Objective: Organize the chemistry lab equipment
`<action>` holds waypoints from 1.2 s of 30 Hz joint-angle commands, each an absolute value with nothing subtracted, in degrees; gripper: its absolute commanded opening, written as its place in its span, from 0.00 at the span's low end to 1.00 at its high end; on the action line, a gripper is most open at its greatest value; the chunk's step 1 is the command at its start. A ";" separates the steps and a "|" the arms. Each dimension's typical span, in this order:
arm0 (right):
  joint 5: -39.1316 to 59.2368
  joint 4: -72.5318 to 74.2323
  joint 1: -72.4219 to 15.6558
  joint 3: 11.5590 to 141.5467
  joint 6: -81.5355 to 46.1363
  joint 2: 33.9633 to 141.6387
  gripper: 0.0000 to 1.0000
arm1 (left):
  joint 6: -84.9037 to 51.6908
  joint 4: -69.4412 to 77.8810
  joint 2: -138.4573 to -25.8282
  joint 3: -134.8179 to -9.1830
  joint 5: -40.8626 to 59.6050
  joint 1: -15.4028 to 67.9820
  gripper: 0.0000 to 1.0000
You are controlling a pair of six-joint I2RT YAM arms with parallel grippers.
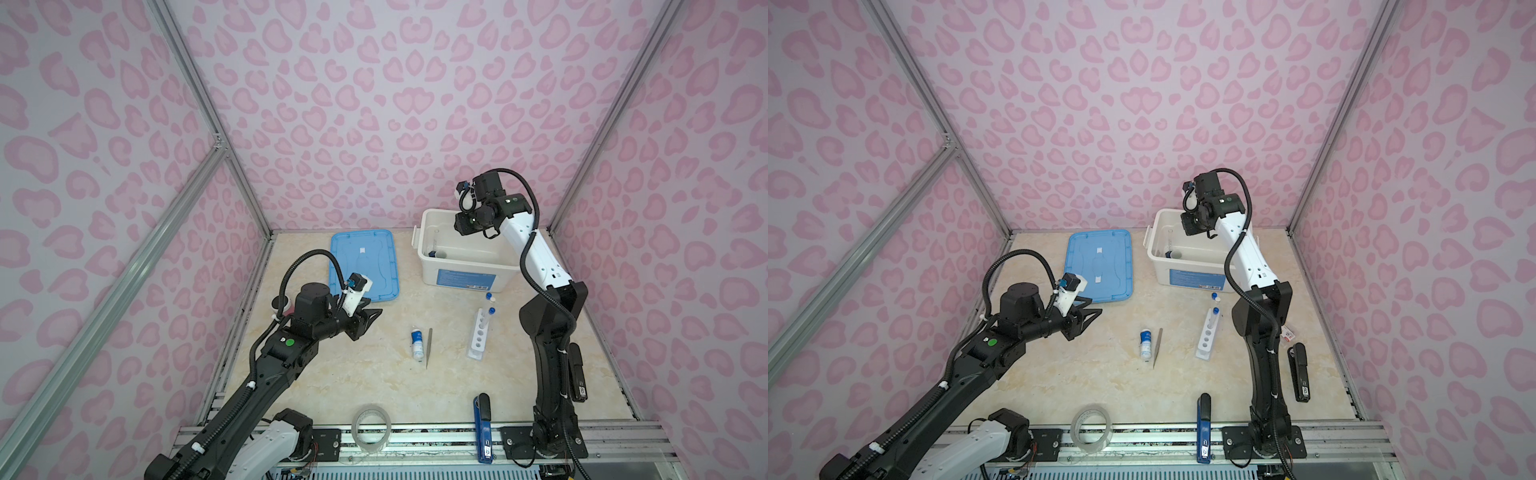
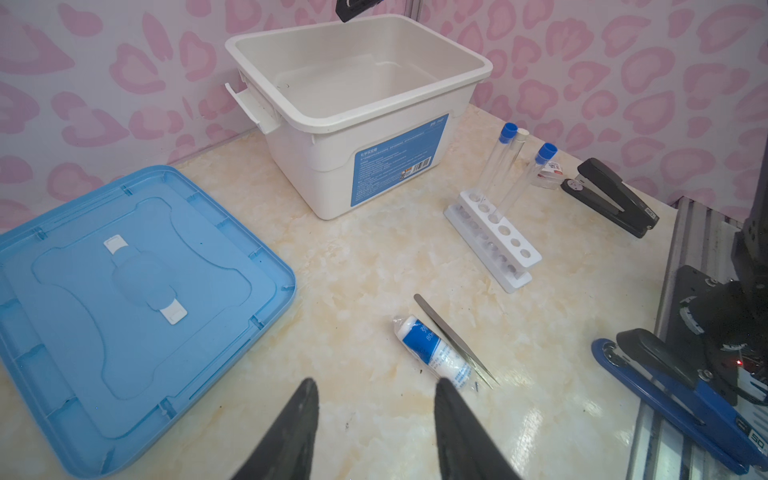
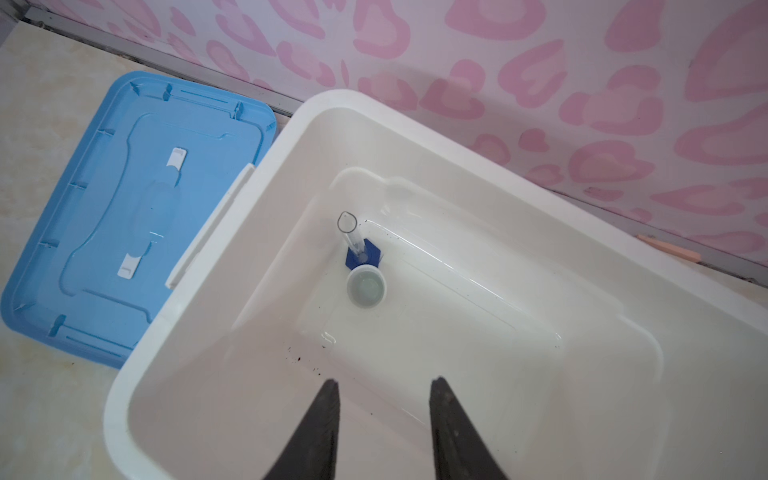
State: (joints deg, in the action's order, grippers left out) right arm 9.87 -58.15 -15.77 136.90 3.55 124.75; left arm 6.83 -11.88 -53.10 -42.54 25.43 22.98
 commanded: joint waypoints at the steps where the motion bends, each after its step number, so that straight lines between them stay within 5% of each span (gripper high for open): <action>1: 7.53 -53.20 -17.09 128.49 2.68 118.15 0.37 | 7.81 -11.05 -51.59 -43.15 25.05 22.95 0.48; 18: -2.40 -42.59 -36.08 83.15 -8.28 84.74 0.51 | 7.38 -10.09 -48.03 -41.05 24.74 22.94 0.49; 36: -5.07 -31.55 -49.86 66.89 -30.72 87.85 0.62 | 6.77 -8.35 -49.08 -39.53 26.81 22.94 0.48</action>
State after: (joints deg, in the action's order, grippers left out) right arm -3.64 -32.27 -48.69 66.87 -25.89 85.84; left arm 7.11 -10.28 -48.77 -39.72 25.74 22.98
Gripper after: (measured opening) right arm 0.615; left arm 0.484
